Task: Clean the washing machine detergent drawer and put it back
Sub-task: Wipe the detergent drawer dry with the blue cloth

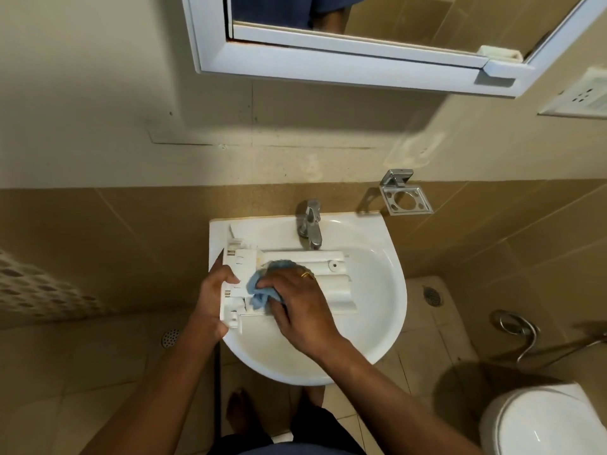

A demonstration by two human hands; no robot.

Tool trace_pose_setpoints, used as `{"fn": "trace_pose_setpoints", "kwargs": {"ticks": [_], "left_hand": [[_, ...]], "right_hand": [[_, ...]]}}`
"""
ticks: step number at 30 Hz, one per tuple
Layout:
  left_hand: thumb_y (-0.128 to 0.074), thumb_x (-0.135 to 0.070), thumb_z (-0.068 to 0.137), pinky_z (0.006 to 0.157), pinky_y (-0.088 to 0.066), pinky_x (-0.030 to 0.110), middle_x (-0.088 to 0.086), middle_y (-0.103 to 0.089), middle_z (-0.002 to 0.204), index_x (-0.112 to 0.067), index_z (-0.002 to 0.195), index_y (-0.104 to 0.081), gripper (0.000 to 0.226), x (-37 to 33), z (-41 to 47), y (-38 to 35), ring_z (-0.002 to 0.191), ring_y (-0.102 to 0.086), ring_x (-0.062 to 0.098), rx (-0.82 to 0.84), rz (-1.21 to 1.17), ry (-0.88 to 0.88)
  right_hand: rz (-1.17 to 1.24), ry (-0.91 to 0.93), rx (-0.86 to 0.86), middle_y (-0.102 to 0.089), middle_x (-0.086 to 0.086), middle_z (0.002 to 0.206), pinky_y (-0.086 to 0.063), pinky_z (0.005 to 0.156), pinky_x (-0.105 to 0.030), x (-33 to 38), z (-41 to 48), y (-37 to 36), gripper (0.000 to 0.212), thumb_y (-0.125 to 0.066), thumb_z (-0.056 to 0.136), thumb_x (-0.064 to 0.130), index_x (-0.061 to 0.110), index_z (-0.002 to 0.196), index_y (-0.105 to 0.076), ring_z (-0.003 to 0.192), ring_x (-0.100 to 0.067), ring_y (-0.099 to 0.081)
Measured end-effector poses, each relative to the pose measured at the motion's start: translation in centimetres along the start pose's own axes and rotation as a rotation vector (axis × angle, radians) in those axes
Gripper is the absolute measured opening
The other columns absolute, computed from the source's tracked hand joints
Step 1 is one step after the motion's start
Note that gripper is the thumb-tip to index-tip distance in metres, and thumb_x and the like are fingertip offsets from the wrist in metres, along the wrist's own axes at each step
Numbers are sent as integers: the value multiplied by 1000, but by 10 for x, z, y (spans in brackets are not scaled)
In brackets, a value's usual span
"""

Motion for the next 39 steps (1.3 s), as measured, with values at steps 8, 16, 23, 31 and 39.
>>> {"fn": "trace_pose_setpoints", "kwargs": {"ticks": [8,16,23,31,39], "left_hand": [[-61,-15,57,87,-53,45,20,-69,118,-11,132,-66,75,-5,-1,22,97,-67,38,-116,33,116],[-43,-14,69,69,-56,33,17,-67,82,-5,93,-70,37,6,-2,-1,69,-67,31,-117,-48,194],[-41,-18,77,58,-53,32,10,-66,78,-14,93,-66,30,-5,-10,11,61,-65,27,-131,-54,218],[-50,-17,71,69,-50,33,10,-70,80,-15,95,-70,31,3,-10,0,64,-68,27,-145,-22,161],[-44,-6,65,68,-61,35,12,-71,100,-9,130,-60,68,-15,-13,22,87,-72,30,-90,-105,45]], "right_hand": [[-201,-92,-107,-69,6,128,-49,98,-45,-71,-46,57,27,-70,92,16,21,118,-75,121,-20,-60],[-123,94,-8,-69,1,124,-51,96,-37,8,-31,-17,33,-73,84,10,19,116,-74,113,-22,-62],[-147,41,-107,-73,5,116,-51,97,-39,-53,-56,45,18,-71,90,7,17,105,-76,111,-16,-65],[-114,142,93,-72,8,117,-49,93,-34,-24,-43,21,20,-67,92,14,21,109,-75,108,-19,-63],[-143,-317,-505,-73,5,106,-55,77,-47,-96,-70,117,27,-67,87,3,15,109,-75,95,-16,-65]]}}
Point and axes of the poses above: each hand's wrist, its own z-axis towards the middle knuckle, its own y-axis out of the back of the hand, x = y × z, the point moved 4 cm from there along z, towards the middle knuckle
